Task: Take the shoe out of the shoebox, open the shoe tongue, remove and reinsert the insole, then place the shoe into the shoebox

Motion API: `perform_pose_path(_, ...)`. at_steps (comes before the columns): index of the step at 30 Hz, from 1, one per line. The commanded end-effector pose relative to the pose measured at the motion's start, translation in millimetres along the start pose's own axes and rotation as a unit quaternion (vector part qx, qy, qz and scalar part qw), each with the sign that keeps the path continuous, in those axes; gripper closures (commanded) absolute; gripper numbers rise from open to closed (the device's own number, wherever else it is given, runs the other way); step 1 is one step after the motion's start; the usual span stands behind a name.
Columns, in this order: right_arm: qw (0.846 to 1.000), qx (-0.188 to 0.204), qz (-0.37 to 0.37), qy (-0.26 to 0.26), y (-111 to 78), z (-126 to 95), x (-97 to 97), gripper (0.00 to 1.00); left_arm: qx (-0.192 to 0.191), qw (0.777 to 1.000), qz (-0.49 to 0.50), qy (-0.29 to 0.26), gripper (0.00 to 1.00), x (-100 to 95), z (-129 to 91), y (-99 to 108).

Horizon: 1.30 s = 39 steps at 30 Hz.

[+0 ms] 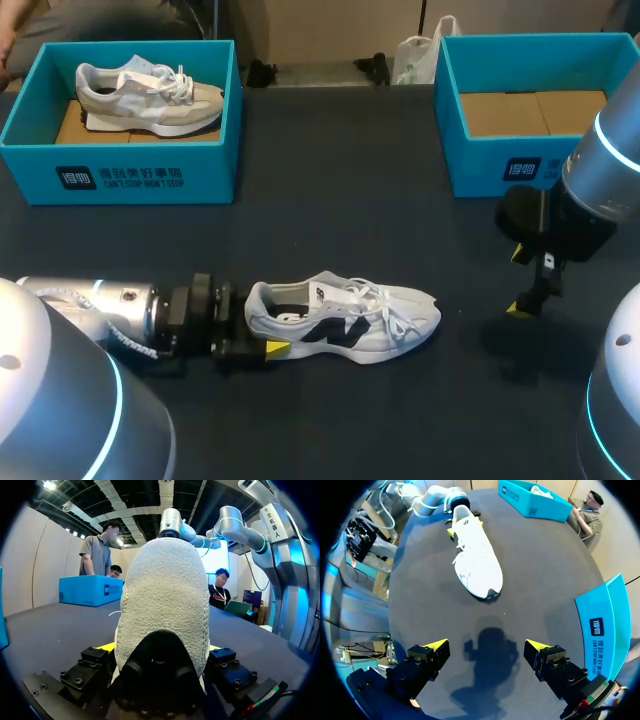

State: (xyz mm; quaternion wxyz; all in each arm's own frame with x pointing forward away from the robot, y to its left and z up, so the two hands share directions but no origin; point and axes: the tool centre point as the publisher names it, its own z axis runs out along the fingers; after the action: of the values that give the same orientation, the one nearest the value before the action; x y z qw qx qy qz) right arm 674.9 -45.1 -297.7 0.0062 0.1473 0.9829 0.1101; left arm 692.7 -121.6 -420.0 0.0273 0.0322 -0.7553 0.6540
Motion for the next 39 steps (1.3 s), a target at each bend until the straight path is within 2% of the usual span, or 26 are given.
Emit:
perform_pose_path(1, 1.000, 0.000, 0.000, -0.001, -0.1, 0.5, 0.9, 0.00, 0.000, 1.000, 0.000, -0.001, 1.00, -0.5, 2.0, 0.1)
perform_pose_path(20, 1.000, 0.000, 0.000, -0.001, -0.1, 0.5, 0.9, 0.00, 0.000, 1.000, 0.000, -0.001, 1.00, -0.5, 2.0, 0.1)
perform_pose_path(24, 0.998, -0.014, 0.062, 0.002, 18.7, -3.9, 3.5, 0.00, 0.000, 1.000, 0.000, -0.001, 1.00, -0.5, 2.0, 0.1)
perform_pose_path(27, 0.985, 0.018, 0.169, 0.009, 34.9, -11.0, 10.3, 0.00, 0.000, 1.000, 0.000, -0.001, 1.00, -0.5, 2.0, 0.1)
perform_pose_path(29, 0.980, 0.038, 0.197, -0.006, 51.2, -17.4, 19.0, 0.00, 0.000, 1.000, 0.000, -0.001, 1.00, -0.5, 2.0, 0.1)
perform_pose_path(30, 0.972, 0.064, 0.224, -0.015, 60.6, -19.5, 23.5, 0.00, 0.000, 1.000, 0.000, -0.001, 1.00, -0.5, 2.0, 0.1)
perform_pose_path(32, 0.967, 0.073, 0.243, -0.023, 74.2, -21.2, 29.3, 0.00, 0.000, 1.000, 0.000, -0.001, 1.00, -0.5, 2.0, 0.1)
perform_pose_path(33, 0.957, 0.097, 0.272, -0.037, 80.8, -21.3, 31.4, 0.00, 0.000, 1.000, 0.000, -0.001, 1.00, -0.5, 2.0, 0.1)
perform_pose_path(37, 0.949, 0.093, 0.296, -0.048, 91.6, -24.4, 36.1, 0.00, 0.000, 1.000, 0.000, -0.001, 1.00, -0.5, 2.0, 0.1)
perform_pose_path(39, 0.954, 0.074, 0.287, -0.047, 95.2, -28.7, 40.5, 0.00, 0.000, 1.000, 0.000, -0.001, 1.00, -0.5, 2.0, 0.1)
